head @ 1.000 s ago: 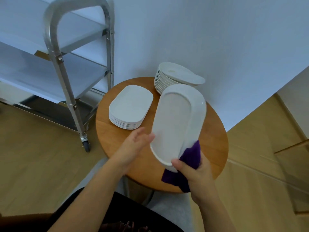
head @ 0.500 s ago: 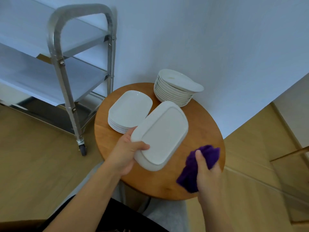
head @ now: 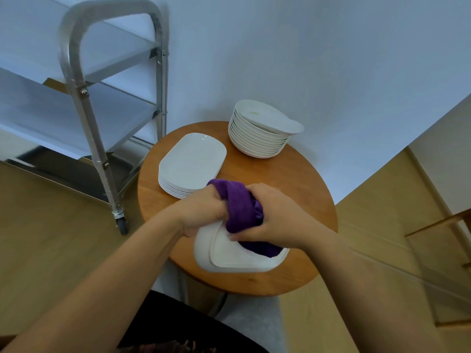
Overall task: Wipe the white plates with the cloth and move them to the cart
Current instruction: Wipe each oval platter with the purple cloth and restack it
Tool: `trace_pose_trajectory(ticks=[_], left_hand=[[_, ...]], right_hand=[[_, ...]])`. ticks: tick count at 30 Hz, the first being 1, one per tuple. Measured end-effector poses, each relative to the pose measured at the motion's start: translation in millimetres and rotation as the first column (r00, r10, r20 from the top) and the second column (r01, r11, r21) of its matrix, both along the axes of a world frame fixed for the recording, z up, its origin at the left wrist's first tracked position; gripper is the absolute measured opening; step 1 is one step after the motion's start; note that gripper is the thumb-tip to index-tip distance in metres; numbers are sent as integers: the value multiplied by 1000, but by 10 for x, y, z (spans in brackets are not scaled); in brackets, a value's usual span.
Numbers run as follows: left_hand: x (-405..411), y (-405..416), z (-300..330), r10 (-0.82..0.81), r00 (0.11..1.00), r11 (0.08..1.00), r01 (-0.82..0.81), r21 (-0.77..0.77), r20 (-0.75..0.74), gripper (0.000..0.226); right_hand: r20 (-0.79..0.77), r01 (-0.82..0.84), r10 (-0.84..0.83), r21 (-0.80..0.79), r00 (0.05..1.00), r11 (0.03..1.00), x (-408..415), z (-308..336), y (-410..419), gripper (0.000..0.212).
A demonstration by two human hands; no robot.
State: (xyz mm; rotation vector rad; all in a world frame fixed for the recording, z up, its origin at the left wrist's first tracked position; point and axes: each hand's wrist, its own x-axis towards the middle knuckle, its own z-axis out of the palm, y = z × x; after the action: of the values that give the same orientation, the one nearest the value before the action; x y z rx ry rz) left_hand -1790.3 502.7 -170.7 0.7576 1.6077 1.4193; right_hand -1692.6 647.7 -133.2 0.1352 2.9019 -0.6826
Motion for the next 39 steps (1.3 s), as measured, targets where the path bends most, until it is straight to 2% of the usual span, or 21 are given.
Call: trace_pose_trajectory(ticks=[4, 6, 11, 13, 16, 18, 20, 25, 27, 29, 32, 35, 37, 39], left_hand=[[-3, -31, 57, -94, 995, 996, 94, -11, 32, 41], [12, -38, 63, -91, 995, 996, 91, -2, 35, 38], [-39, -111, 93, -129, 991, 990, 125, 64, 47, 36], [-106, -171, 105, -140, 983, 985, 125, 121, 122, 42], [-152, -233, 83, -113, 963, 974, 58, 218, 247, 46], [-126, -217, 44, -18, 953, 966, -61, 251, 302, 46], [-61, -199, 0, 66, 936, 951, -164, 263, 345, 38], [37, -213, -116, 159, 882, 931, -284, 231, 443, 40], [51, -209, -156, 201, 841, 908, -352, 226, 502, 46], [90, -173, -170, 264, 807, 874, -431, 223, 528, 53], [229, -85, -143, 321, 763, 816, -524, 245, 561, 44], [373, 40, -108, 369, 716, 750, -606, 266, 592, 45], [411, 115, -93, 404, 661, 684, -678, 271, 632, 53], [429, 166, -73, 445, 606, 622, -739, 259, 659, 49]], right_hand=[[121, 42, -17, -201, 993, 979, -7, 47, 128, 43], [146, 45, -9, -244, 989, 969, 12, 59, 203, 38], [227, 117, -38, -345, 973, 931, 97, 128, 449, 34], [216, 158, -68, -434, 974, 887, 166, 145, 556, 36], [142, 209, -153, -674, 978, 708, 291, 104, 664, 39], [122, 251, -264, -806, 957, 537, 344, 27, 701, 32], [139, 300, -393, -871, 909, 388, 373, -85, 694, 23], [269, 398, -571, -910, 775, 112, 436, -291, 495, 25], [316, 414, -632, -910, 707, 8, 442, -300, 397, 40], [359, 404, -704, -908, 613, -111, 433, -317, 297, 51], [402, 312, -781, -909, 478, -277, 382, -331, 144, 49], [406, 174, -782, -913, 473, -369, 292, -326, -61, 37], [397, 145, -781, -915, 482, -376, 237, -323, -206, 30], [394, 158, -783, -917, 481, -365, 211, -333, -334, 30]])
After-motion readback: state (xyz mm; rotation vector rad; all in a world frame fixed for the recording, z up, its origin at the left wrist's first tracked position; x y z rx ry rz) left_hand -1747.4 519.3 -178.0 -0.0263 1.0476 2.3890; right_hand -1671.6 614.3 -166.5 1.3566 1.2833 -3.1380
